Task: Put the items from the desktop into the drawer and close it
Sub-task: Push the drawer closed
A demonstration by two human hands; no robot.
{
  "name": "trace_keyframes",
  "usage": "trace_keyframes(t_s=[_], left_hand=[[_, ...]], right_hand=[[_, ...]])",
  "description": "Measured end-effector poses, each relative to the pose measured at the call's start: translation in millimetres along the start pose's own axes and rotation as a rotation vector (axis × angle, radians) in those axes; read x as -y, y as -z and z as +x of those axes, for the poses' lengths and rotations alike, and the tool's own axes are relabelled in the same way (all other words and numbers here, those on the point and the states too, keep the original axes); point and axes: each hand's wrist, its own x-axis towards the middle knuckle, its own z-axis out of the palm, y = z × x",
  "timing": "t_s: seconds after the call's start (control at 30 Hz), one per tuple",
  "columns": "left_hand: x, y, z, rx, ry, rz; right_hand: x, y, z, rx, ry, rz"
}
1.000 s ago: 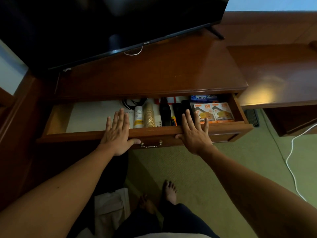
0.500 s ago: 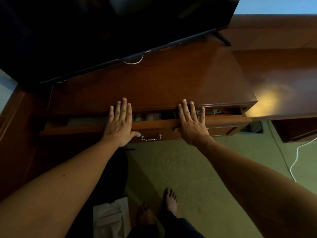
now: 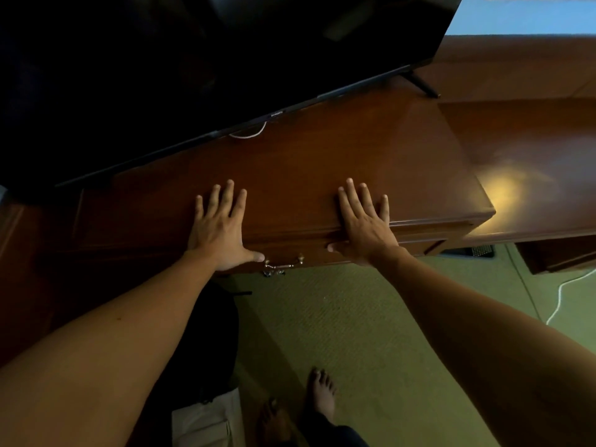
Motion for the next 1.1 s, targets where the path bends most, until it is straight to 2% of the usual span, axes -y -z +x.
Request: trace_keyframes(t_s=[0.3,0.67,0.87,1.0,1.1], left_hand=[[-0.6,-5.0,-0.3,-0.082,-0.021,-0.012],[-1.3,-5.2,1.0,-0.067,-0.012,-0.017],[-6.7,5.5,-0.1,0.048,0.032,-0.061],[-10.5,32.9,0.5,0.206,0.042,-0.093],[-13.3,54.7,-4.7,0.24,0.012,-0.136]], right_hand=[[4.0,-9.5,1.7,-0.095,-0.051,0.016],[4.1,-3.7,1.6,-0.07,-0.053,0.043],[8.5,6.1,3.2,0.023,-0.065,0.055],[13.7,24.2,7.9,0.143,-0.079,0.044],[21.3,46.6,2.0,0.157,-0.065,0.074]])
